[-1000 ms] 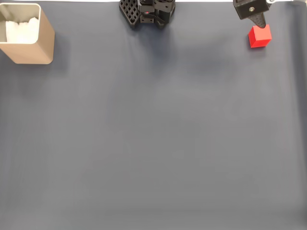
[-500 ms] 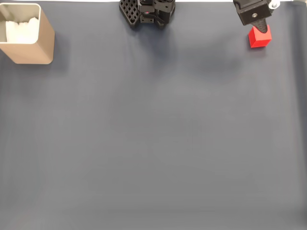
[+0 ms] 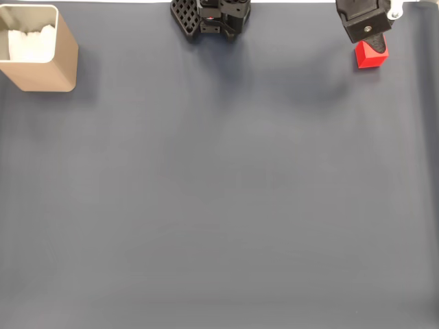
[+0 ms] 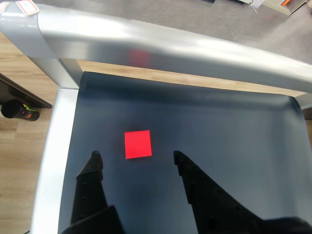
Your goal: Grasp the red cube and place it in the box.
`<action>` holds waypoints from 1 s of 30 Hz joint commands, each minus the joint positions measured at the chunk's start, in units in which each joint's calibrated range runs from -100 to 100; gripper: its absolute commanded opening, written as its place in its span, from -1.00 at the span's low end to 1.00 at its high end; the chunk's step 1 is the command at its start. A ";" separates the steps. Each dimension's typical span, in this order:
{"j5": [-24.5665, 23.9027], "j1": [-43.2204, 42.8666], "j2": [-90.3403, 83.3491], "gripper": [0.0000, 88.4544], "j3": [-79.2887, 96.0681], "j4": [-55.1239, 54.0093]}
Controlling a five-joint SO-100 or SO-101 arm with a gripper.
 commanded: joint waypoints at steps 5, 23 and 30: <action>-0.29 -0.62 2.04 -0.22 -0.40 -3.28; -1.17 -2.47 7.50 -0.21 -0.31 -8.44; -1.42 -2.54 10.01 -0.21 -0.13 -10.32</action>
